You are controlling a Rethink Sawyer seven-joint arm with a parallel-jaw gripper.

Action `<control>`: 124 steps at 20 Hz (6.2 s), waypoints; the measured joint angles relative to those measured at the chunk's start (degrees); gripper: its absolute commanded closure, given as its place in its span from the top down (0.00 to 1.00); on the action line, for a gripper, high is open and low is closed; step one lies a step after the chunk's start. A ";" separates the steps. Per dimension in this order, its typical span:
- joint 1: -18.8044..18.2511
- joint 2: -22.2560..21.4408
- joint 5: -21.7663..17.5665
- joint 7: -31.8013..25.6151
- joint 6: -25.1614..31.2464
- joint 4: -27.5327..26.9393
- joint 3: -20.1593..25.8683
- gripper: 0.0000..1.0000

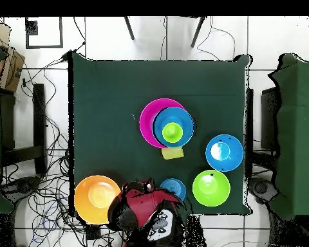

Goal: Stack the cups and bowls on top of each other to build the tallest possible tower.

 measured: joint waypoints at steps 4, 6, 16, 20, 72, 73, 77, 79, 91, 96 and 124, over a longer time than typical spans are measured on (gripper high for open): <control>0.56 1.53 0.01 0.00 -0.02 0.27 0.00 1.00; 1.04 2.02 0.02 0.00 -0.02 0.75 0.00 1.00; 1.57 2.06 0.04 0.00 -0.04 3.68 -0.06 1.00; 1.57 2.15 0.04 0.00 -0.05 3.89 -0.32 1.00; 3.39 12.39 2.52 0.01 -7.32 5.13 -1.34 1.00; 3.36 12.40 2.52 0.01 -7.31 5.14 -1.35 1.00; 3.28 12.59 2.52 0.01 -7.31 5.14 -1.45 1.00; 3.21 12.78 2.53 0.01 -7.32 5.13 -1.47 1.00; 6.34 15.04 2.69 0.01 -10.12 5.11 -4.48 1.00; 7.25 15.98 2.69 0.01 -13.18 4.96 -5.19 1.00; 1.37 9.02 2.73 0.01 -14.33 5.97 -2.96 0.00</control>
